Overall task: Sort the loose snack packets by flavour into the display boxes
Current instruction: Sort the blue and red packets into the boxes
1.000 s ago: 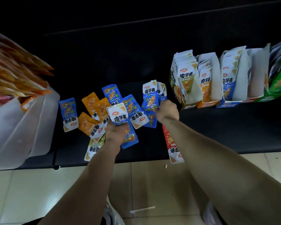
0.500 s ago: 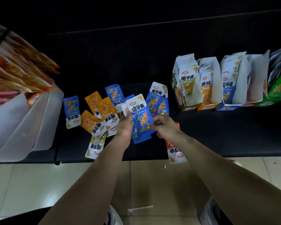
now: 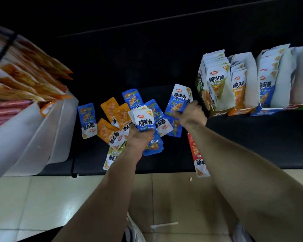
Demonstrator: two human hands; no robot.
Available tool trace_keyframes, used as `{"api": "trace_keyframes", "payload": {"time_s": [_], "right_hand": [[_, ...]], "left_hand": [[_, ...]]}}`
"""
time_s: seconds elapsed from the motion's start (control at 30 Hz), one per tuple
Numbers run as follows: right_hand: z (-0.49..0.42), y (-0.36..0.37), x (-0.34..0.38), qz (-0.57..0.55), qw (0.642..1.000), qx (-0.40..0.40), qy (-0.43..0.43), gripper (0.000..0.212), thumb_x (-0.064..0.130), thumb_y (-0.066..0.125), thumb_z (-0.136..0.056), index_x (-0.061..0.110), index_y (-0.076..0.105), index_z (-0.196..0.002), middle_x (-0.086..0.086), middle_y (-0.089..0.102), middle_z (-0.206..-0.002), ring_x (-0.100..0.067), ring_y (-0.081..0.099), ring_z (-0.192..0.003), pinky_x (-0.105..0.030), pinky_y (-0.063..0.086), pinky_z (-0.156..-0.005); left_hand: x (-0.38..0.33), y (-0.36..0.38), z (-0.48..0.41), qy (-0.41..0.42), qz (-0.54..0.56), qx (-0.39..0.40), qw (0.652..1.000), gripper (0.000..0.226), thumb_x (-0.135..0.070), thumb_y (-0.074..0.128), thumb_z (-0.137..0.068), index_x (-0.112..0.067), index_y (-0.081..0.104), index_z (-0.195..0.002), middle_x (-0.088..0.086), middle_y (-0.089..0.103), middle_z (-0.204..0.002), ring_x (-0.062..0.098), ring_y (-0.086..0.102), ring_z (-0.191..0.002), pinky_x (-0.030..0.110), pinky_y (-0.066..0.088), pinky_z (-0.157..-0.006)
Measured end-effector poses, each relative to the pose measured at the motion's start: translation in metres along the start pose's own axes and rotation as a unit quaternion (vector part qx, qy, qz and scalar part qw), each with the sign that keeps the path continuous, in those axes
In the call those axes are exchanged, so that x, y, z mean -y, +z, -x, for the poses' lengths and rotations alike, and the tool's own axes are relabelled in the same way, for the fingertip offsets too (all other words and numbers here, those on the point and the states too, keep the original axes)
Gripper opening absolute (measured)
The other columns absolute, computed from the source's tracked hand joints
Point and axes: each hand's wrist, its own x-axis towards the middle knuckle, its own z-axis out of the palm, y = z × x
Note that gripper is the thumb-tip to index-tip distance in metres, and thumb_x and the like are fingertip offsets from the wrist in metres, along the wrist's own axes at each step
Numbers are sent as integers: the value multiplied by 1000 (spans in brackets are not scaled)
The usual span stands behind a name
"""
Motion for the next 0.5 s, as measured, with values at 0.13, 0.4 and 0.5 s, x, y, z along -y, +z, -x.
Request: {"api": "trace_keyframes", "payload": {"time_s": [0.13,0.4,0.5], "right_hand": [[0,5,-3,26,1000,-7,-11,67,44,81,-81,9,48,-128,-14,53,-129,-34,54,-119,-47,49,-91],[13,-24,-12,-178,978,-39,-99,22,9,59,-96,20,50,-112,8,56,-90,-23,63,-89,-35,53,-73],[34,-36,-13,-246,959,-4,-139,29,7,60,-97,19,57,-123,10,59,-95,-7,58,-86,-18,46,-71]], "left_hand": [[3,-1,-2,-10,11,-1,1000,47,-11,77,-81,-13,50,-120,7,68,-103,25,69,-85,37,58,-71],[6,4,2,-22,45,5,999,45,-7,72,-85,-19,47,-120,5,67,-102,24,69,-85,42,58,-77],[1,8,4,-24,64,17,997,48,-6,71,-85,-23,46,-122,6,68,-105,27,70,-86,44,59,-75]]}}
